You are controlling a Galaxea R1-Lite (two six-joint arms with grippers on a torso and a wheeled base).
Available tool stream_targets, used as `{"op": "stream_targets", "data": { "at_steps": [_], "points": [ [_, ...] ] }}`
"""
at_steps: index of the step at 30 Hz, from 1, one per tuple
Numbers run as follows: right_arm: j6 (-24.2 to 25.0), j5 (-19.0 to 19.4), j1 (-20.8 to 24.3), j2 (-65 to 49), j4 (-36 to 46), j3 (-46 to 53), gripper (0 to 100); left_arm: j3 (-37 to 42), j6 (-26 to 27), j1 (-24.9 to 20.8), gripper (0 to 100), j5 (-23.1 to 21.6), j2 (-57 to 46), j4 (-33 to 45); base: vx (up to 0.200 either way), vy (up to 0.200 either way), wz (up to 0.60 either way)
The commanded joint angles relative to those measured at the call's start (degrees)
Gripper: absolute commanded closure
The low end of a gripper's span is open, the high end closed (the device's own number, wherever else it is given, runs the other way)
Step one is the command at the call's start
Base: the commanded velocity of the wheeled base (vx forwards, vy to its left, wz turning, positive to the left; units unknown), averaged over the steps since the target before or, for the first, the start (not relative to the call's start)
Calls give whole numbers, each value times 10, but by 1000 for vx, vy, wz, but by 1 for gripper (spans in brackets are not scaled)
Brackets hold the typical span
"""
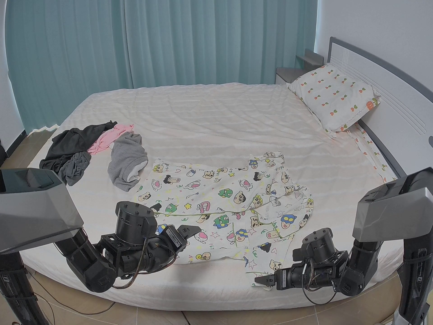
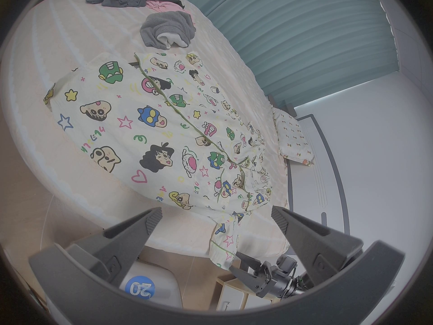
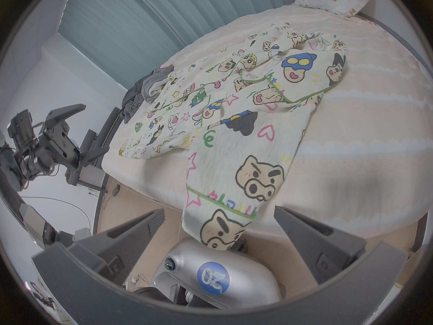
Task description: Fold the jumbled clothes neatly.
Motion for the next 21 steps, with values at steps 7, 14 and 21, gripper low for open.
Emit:
{"op": "stream_targets", "data": {
  "at_steps": [7,14,21],
  "points": [
    [-11,0,14,9,55,-33,0,0,0,-1,0,0,2,0,0,0,0],
    [-7,-1,16,1,92,-66,0,0,0,0,0,0,1,0,0,0,0],
    [-3,-4,15,1,91,-66,100,0,0,0,0,0,2,0,0,0,0]
  ]
}}
